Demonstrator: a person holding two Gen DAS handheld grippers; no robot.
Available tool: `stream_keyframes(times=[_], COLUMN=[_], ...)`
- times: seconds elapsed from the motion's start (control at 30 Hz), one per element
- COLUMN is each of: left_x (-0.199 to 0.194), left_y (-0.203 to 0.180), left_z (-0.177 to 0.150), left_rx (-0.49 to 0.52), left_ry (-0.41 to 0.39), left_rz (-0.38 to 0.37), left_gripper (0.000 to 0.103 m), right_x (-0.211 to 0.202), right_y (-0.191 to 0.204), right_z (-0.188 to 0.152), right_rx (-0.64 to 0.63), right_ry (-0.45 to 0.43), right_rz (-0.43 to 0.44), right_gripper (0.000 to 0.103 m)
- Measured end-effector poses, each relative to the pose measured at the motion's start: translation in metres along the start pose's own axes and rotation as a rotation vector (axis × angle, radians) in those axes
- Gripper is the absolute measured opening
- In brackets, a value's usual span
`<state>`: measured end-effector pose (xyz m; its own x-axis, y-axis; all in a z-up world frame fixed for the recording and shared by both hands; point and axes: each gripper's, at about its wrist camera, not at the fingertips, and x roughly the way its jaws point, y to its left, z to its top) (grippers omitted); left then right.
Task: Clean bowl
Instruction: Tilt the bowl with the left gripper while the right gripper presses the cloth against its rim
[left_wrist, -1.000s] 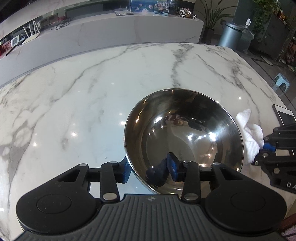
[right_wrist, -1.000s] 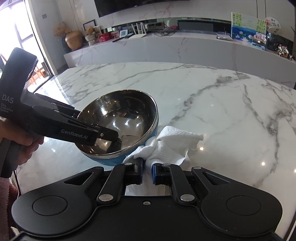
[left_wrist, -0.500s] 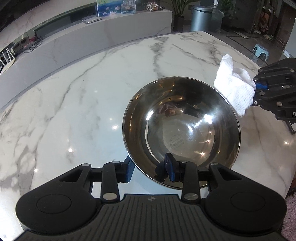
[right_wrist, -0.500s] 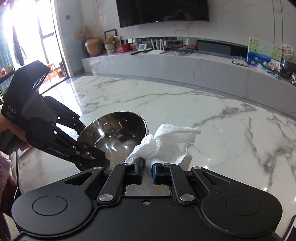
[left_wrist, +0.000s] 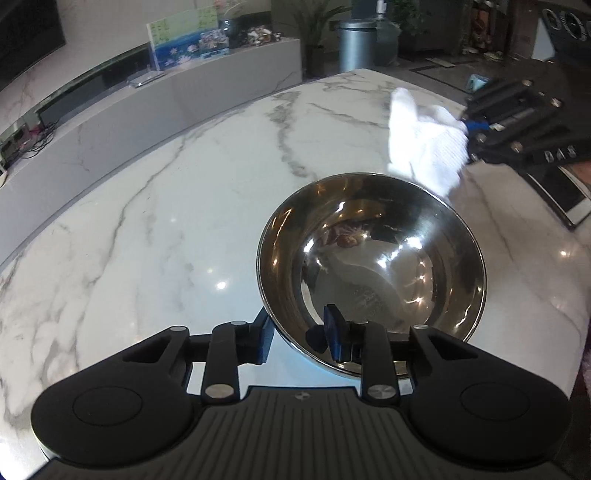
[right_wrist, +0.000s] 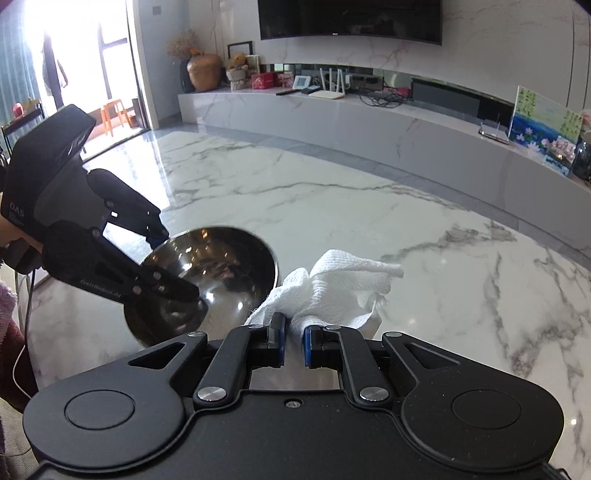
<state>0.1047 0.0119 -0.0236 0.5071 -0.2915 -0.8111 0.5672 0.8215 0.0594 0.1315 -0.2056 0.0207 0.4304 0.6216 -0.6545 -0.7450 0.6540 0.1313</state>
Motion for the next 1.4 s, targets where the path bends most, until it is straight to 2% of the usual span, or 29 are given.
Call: stream_keyframes(times=[0.1, 0.17, 0.3, 0.57, 1.0, 1.1, 1.23, 1.4], left_x=[0.001, 0.003, 0.005, 0.006, 0.009, 0.008, 0.008, 0.007], left_y=[0.002, 0.002, 0.0, 0.0, 0.002, 0.0, -0.003, -0.002], left_z=[-0.003, -0.002, 0.002, 0.004, 0.006, 0.005, -0.002, -0.011], left_rx=[0.003, -0.005, -0.004, -0.014, -0.02, -0.023, -0.024, -0.106], left_ry=[-0.007, -0.002, 0.001, 0.006, 0.011, 0.0, -0.054, -0.109], left_rz=[-0.026, -0.034, -0.024, -0.004, -0.004, 0.001, 0.019, 0.028], left_gripper=[0.027, 0.027, 0.025, 0.025, 0.025, 0.025, 0.027, 0.027], right_x=[-0.002, 0.0, 0.003, 0.007, 0.029, 0.034, 0.034, 0.036], right_y=[-0.006, -0.003, 0.006, 0.015, 0.019, 0.021, 0.02, 0.019], right_z=[-0.001, -0.002, -0.005, -0.008, -0.017, -0.02, -0.021, -0.02], right_rx=[0.013, -0.017, -0.078, -0.098, -0.115, -0.116, -0.093, -0.069], right_ry=[-0.02, -0.007, -0.003, 0.021, 0.13, 0.149, 0.15, 0.156], right_rz=[0.036, 0.03, 0.082, 0.056, 0.044, 0.043, 0.045, 0.041], right_gripper=[0.009, 0.009, 0.009, 0.009, 0.009, 0.009, 0.009, 0.009])
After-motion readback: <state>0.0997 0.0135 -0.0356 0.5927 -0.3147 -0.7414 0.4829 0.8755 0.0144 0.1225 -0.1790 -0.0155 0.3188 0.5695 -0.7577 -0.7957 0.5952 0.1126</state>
